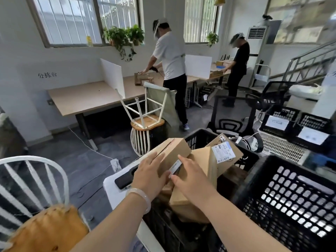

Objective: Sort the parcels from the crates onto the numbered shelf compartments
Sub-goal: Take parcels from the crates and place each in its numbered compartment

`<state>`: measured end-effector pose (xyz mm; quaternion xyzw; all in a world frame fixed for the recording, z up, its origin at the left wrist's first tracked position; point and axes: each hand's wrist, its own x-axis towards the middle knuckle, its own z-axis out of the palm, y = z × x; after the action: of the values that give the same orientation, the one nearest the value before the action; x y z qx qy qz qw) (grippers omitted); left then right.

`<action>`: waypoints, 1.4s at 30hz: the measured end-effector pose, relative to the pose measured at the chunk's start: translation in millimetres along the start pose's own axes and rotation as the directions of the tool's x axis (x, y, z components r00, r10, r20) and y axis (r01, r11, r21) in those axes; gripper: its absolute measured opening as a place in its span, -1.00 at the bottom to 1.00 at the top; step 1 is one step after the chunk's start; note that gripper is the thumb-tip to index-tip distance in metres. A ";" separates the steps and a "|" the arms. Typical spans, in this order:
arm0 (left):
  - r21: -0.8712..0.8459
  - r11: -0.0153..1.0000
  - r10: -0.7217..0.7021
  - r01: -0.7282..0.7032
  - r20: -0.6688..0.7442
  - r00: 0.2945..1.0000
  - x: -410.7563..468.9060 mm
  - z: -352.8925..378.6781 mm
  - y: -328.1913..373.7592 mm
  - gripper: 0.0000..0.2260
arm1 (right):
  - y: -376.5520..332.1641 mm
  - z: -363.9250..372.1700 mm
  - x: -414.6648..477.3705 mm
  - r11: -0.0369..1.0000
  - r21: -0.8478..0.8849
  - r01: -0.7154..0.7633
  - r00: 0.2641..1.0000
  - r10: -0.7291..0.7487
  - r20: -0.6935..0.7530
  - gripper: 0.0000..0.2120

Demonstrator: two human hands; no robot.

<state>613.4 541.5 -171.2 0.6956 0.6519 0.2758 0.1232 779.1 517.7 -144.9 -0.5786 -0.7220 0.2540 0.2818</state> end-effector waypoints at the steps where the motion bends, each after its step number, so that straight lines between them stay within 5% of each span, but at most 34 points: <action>1: -0.002 1.000 -0.005 0.005 0.025 1.000 8.8 1.7 -2.2 -0.45 | 0.1 1.6 3.5 1.000 -0.004 -0.014 1.000 0.014 -0.007 -0.36; 8: 0.055 0.998 0.002 -0.013 0.190 0.982 48.2 15.3 -22.2 -0.45 | -1.4 12.8 18.1 0.995 -0.024 -0.093 0.993 0.091 -0.072 -0.39; 15: -0.389 0.906 -0.126 0.165 0.123 0.984 50.6 -1.9 -32.0 -0.64 | -14.1 18.3 19.3 0.992 -0.057 -0.114 0.988 0.107 -0.111 -0.40; 18: -0.680 0.663 -0.275 0.313 0.168 0.947 50.0 -21.2 -30.4 -0.69 | -22.6 16.1 15.4 0.989 -0.083 -0.123 0.988 0.114 -0.103 -0.38; 22: -0.873 0.339 -0.279 0.350 0.262 0.924 48.4 -39.0 -25.9 -0.76 | -36.1 5.3 14.8 0.992 0.013 -0.127 0.977 0.128 -0.169 -0.35; 26: -0.912 -0.005 -0.192 0.409 0.402 0.895 43.8 -45.8 -11.4 -0.75 | -43.4 -4.4 16.3 0.929 0.306 -0.209 0.934 0.282 -0.218 -0.14; 29: -0.881 -0.150 -0.049 0.448 0.459 0.887 36.2 -48.0 2.2 -0.73 | -41.3 -8.1 15.7 0.852 0.481 -0.206 0.928 0.326 -0.182 -0.14; 32: -0.895 -0.129 0.016 0.427 0.429 0.903 30.6 -50.6 12.8 -0.73 | -36.0 -9.6 13.0 0.838 0.512 -0.187 0.926 0.325 -0.194 -0.32; 38: -0.926 0.232 0.040 0.298 0.315 0.948 29.7 -57.3 23.2 -0.73 | -31.2 -26.1 2.6 0.855 0.500 -0.134 0.910 0.307 -0.280 -0.36; 42: -0.940 0.201 0.068 0.276 0.294 0.953 26.3 -53.1 37.0 -0.55 | -26.4 -30.9 -0.2 0.835 0.539 -0.111 0.889 0.326 -0.321 -0.21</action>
<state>615.4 552.7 -102.4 0.4465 0.3546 0.5165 0.6388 782.6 513.4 -104.6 -0.6037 -0.4837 0.3419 0.5335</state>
